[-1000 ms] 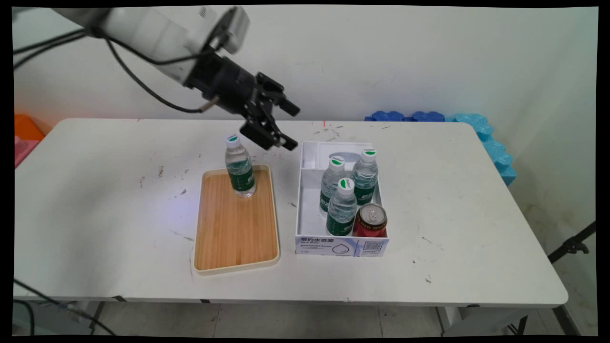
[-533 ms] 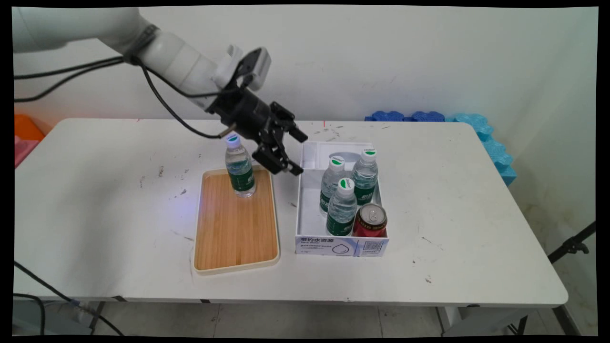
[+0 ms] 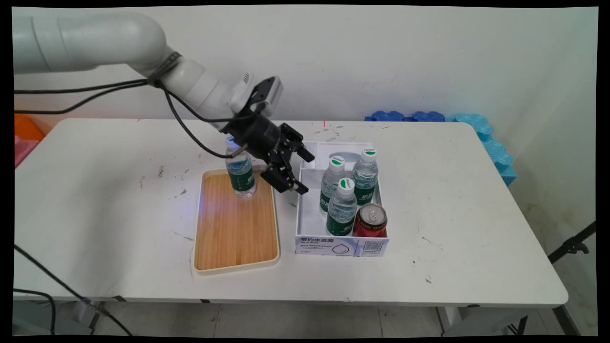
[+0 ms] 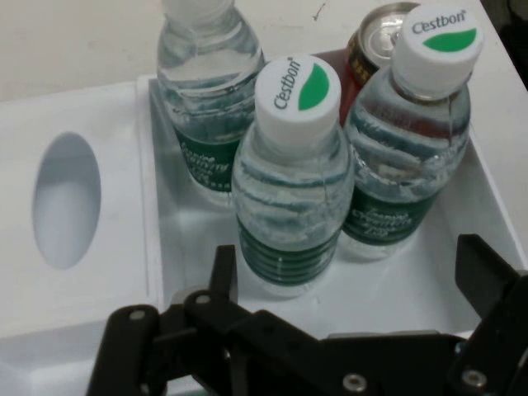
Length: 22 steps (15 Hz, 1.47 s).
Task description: Pick up the green bottle from the white box, then place the picked object on the tray
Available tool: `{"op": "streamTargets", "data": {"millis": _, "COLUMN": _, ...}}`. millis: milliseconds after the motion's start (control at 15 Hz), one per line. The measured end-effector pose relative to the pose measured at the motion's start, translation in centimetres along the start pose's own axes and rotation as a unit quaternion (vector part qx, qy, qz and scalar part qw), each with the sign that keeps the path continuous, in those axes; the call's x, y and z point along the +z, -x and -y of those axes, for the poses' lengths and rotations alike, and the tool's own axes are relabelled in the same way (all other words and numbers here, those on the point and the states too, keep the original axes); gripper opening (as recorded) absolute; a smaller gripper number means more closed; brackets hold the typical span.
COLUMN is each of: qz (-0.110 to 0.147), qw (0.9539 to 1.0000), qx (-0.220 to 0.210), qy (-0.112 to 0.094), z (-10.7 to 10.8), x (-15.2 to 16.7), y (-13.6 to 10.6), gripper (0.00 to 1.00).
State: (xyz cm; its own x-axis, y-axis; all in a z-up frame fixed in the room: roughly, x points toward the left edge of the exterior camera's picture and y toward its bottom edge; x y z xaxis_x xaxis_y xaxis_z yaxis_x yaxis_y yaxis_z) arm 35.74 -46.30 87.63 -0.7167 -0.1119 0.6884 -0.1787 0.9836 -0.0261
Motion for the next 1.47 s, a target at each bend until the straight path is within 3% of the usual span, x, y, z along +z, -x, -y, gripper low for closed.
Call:
{"op": "streamTargets", "data": {"millis": 533, "qz": -0.020, "qw": 0.9997, "qx": 0.013, "qy": 0.009, "z": 1.1, "x": 3.1, "y": 0.3, "gripper": 1.00}}
{"op": "streamTargets", "data": {"millis": 1133, "qz": -0.024, "qw": 0.9995, "qx": 0.017, "qy": 0.008, "z": 1.8, "x": 5.1, "y": 0.8, "gripper": 1.00}}
{"op": "streamTargets", "data": {"millis": 1200, "qz": -0.025, "qw": 0.9995, "qx": 0.018, "qy": 0.008, "z": 1.8, "x": 5.3, "y": 0.9, "gripper": 0.00}}
{"op": "streamTargets", "data": {"millis": 1467, "qz": -0.029, "qw": 0.9993, "qx": 0.018, "qy": 0.011, "z": 1.9, "x": 5.7, "y": 1.0, "gripper": 0.00}}
